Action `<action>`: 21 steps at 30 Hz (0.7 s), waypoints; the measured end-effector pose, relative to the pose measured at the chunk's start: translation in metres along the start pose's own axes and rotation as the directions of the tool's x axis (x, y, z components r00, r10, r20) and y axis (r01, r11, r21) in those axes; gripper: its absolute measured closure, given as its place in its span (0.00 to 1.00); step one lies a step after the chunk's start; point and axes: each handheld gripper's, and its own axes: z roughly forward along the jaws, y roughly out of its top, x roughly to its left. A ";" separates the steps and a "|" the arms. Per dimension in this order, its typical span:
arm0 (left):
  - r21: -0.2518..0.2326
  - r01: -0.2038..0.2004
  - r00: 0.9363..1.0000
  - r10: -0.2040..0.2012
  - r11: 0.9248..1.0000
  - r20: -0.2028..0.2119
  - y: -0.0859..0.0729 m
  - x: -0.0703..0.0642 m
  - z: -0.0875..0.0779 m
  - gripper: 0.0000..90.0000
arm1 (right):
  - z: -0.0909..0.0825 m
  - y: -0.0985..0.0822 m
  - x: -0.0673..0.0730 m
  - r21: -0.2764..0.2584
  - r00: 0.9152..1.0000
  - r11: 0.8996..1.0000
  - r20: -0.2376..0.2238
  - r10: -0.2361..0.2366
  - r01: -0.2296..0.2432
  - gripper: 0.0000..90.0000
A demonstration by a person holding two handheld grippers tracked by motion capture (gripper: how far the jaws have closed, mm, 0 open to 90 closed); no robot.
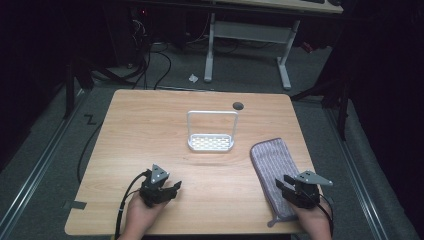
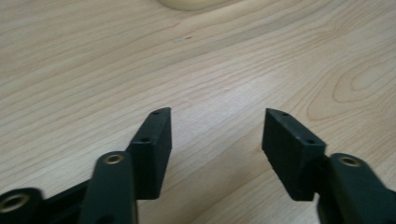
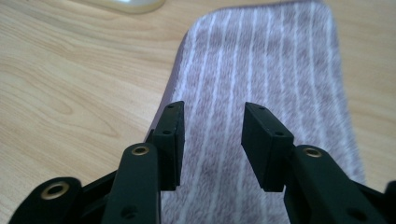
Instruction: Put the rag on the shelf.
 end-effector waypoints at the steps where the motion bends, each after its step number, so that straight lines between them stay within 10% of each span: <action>1: -0.019 0.012 1.000 -0.012 1.000 -0.006 0.001 0.004 -0.002 0.48 | 0.000 0.000 0.000 0.004 1.000 1.000 0.003 -0.002 0.002 0.71; 5: -0.053 0.104 0.994 -0.102 0.993 0.028 -0.002 0.018 -0.005 0.50 | 0.001 0.002 -0.004 0.002 1.000 1.000 0.004 -0.004 0.004 0.76; 10: -0.038 0.114 0.993 -0.114 0.993 -0.008 -0.008 0.028 -0.004 0.50 | 0.009 0.008 -0.015 0.021 1.000 1.000 0.024 -0.001 0.001 0.99; 15: -0.037 0.133 0.991 -0.133 0.990 0.005 -0.009 0.029 -0.003 0.50 | 0.026 -0.005 -0.017 0.152 1.000 0.988 -0.010 0.016 -0.014 1.00; 21: -0.035 0.136 0.991 -0.136 0.990 0.016 -0.008 0.028 0.000 0.52 | 0.022 -0.008 0.002 0.148 0.998 0.988 -0.050 -0.029 0.036 1.00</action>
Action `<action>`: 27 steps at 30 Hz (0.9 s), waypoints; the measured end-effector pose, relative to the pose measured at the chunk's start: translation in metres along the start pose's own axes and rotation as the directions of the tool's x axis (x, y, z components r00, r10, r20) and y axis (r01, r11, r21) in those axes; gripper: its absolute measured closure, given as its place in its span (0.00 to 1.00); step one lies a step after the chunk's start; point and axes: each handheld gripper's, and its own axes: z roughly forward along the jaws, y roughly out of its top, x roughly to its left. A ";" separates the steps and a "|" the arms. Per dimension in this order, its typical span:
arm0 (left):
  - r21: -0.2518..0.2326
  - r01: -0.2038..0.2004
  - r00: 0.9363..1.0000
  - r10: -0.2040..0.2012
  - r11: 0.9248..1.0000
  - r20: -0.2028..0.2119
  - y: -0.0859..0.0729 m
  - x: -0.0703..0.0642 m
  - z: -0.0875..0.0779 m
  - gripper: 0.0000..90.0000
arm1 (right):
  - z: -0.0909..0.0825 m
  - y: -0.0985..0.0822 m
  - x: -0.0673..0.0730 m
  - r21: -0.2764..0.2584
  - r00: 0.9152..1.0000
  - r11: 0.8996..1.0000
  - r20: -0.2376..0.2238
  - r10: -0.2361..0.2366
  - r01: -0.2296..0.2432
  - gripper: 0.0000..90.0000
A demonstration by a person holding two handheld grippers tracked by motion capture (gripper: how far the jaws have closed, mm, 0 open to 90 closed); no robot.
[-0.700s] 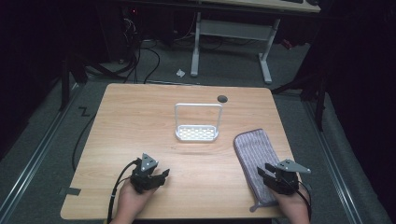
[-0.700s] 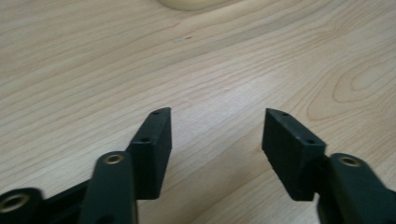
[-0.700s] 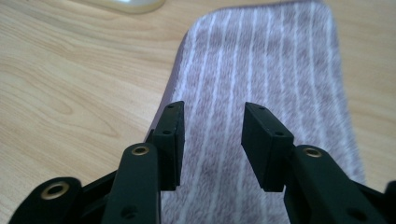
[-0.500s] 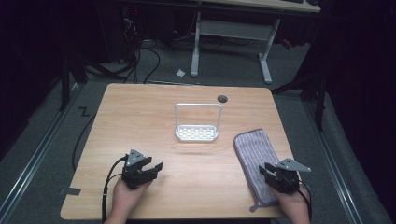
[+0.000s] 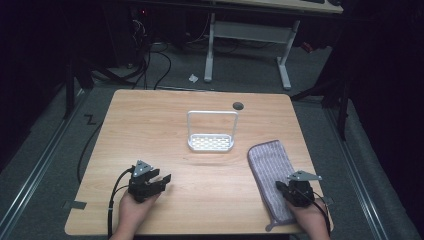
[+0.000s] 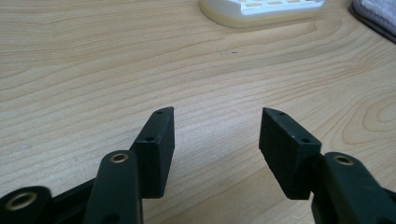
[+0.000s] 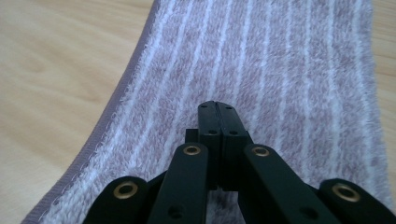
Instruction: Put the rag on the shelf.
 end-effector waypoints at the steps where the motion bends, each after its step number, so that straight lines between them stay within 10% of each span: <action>1: -0.004 0.004 1.000 -0.004 1.000 0.002 0.000 0.000 0.000 0.53 | -0.001 0.000 0.005 0.003 1.000 1.000 -0.015 -0.017 0.017 1.00; 17: -0.030 -0.017 0.998 0.019 0.999 0.059 0.006 -0.010 0.001 0.54 | 0.006 0.005 0.077 -0.015 0.972 0.985 -0.156 -0.175 0.175 0.98; 22: -0.013 -0.119 0.989 0.120 0.993 0.082 0.008 -0.038 0.004 0.66 | -0.016 0.018 0.051 -0.123 0.989 0.986 -0.080 -0.122 0.112 0.99; 23: 0.002 -0.133 0.986 0.132 0.991 0.105 0.007 -0.044 0.006 0.79 | -0.016 0.017 0.035 -0.115 0.993 0.987 0.004 -0.116 0.116 1.00; 27: 0.026 -0.143 0.982 0.139 0.989 0.125 0.006 -0.049 0.009 0.87 | -0.003 0.006 0.016 -0.024 0.996 0.996 0.035 -0.087 0.088 1.00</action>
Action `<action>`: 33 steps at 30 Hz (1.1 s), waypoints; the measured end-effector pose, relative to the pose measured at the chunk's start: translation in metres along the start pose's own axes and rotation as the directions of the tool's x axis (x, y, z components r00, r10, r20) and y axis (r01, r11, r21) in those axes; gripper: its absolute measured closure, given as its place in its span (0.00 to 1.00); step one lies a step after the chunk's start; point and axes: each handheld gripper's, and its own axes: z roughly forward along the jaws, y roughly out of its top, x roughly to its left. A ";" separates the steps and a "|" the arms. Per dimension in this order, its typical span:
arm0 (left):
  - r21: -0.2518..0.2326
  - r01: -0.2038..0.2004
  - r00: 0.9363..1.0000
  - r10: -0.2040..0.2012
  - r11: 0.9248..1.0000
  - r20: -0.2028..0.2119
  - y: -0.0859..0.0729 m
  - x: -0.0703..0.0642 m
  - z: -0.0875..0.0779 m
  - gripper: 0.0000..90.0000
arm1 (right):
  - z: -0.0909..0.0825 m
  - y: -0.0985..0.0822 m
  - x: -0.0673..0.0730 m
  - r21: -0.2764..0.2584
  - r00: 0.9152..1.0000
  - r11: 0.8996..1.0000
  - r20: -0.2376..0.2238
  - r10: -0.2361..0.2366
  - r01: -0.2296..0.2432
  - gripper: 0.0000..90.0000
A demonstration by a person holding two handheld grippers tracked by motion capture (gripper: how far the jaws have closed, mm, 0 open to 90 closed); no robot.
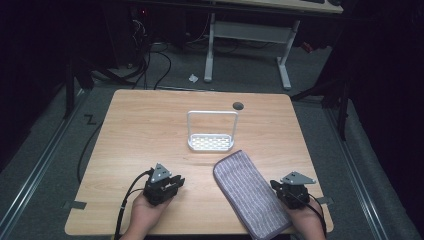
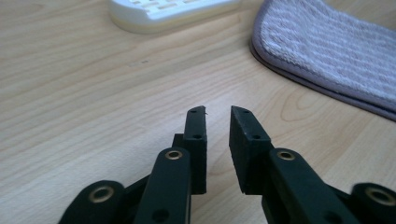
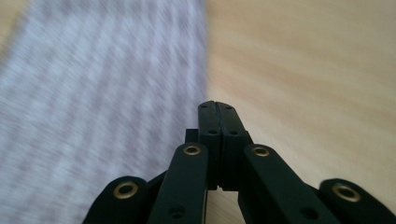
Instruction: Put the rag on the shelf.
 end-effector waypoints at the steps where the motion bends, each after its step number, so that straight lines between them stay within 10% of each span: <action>1: 0.002 -0.001 1.000 0.001 1.000 0.005 0.000 -0.001 0.000 0.87 | 0.003 -0.003 0.000 0.019 1.000 1.000 -0.006 -0.016 0.016 1.00; 16: 0.023 -0.018 0.992 0.015 1.000 0.121 0.003 -0.030 0.016 0.81 | 0.009 0.005 0.071 0.005 0.968 0.991 -0.213 -0.131 0.135 1.00; 19: 0.071 -0.086 0.993 0.080 0.994 0.085 0.001 -0.040 0.026 0.82 | 0.010 0.007 0.082 -0.002 0.958 0.987 -0.241 -0.156 0.160 1.00; 25: 0.078 -0.039 0.996 0.032 0.996 0.086 0.011 -0.031 0.042 0.80 | 0.008 0.006 0.102 -0.014 0.938 0.980 -0.286 -0.195 0.199 1.00; 33: 0.011 0.099 0.995 -0.099 0.995 0.023 0.022 -0.004 0.038 0.61 | 0.010 0.019 0.085 -0.075 0.966 0.991 -0.224 -0.128 0.114 0.86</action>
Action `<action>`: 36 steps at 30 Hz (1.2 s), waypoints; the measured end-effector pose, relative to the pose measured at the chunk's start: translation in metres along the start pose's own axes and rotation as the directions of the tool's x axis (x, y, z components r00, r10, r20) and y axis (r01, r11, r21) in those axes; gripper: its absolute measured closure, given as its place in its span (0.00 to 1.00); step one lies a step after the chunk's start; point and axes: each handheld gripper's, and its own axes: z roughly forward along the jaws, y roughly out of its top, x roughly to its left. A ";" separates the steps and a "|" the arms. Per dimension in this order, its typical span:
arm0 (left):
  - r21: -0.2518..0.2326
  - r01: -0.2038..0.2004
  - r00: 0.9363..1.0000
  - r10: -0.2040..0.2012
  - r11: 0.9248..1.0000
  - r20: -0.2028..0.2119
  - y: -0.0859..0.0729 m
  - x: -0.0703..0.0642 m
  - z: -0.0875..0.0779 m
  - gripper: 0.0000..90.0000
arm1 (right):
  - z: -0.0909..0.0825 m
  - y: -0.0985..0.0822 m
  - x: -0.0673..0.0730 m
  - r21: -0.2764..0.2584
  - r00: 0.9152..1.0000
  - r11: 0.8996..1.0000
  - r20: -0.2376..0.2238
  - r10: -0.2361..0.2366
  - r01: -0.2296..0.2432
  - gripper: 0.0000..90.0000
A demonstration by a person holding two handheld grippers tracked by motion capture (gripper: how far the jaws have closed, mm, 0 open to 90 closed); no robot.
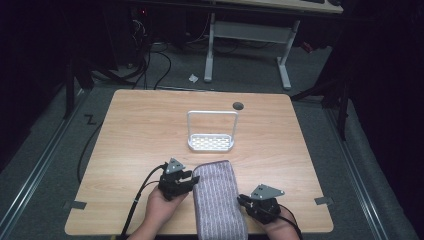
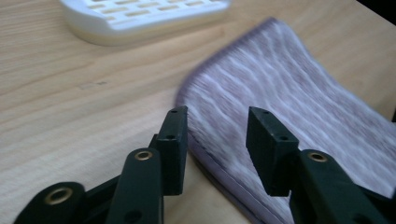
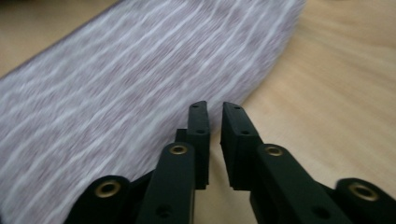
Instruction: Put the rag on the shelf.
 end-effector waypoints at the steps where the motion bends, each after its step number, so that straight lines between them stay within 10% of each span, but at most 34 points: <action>1: 0.007 0.015 1.000 -0.015 1.000 -0.007 0.001 0.002 0.005 0.60 | 0.004 0.005 -0.004 -0.009 1.000 1.000 0.021 0.017 -0.017 0.82; 19: 0.019 0.031 0.999 -0.031 0.999 -0.023 0.001 -0.008 0.027 0.82 | 0.053 0.055 -0.034 -0.074 0.989 0.993 0.115 0.097 -0.089 0.60; 25: 0.019 0.019 1.000 -0.019 1.000 0.010 -0.002 -0.009 0.027 0.88 | 0.070 0.050 -0.045 -0.026 0.981 0.984 0.082 0.178 -0.177 0.59; 36: 0.026 0.013 0.999 -0.013 1.000 0.035 -0.004 -0.010 0.025 0.88 | 0.066 0.035 -0.042 -0.044 0.984 0.985 0.058 0.170 -0.168 0.73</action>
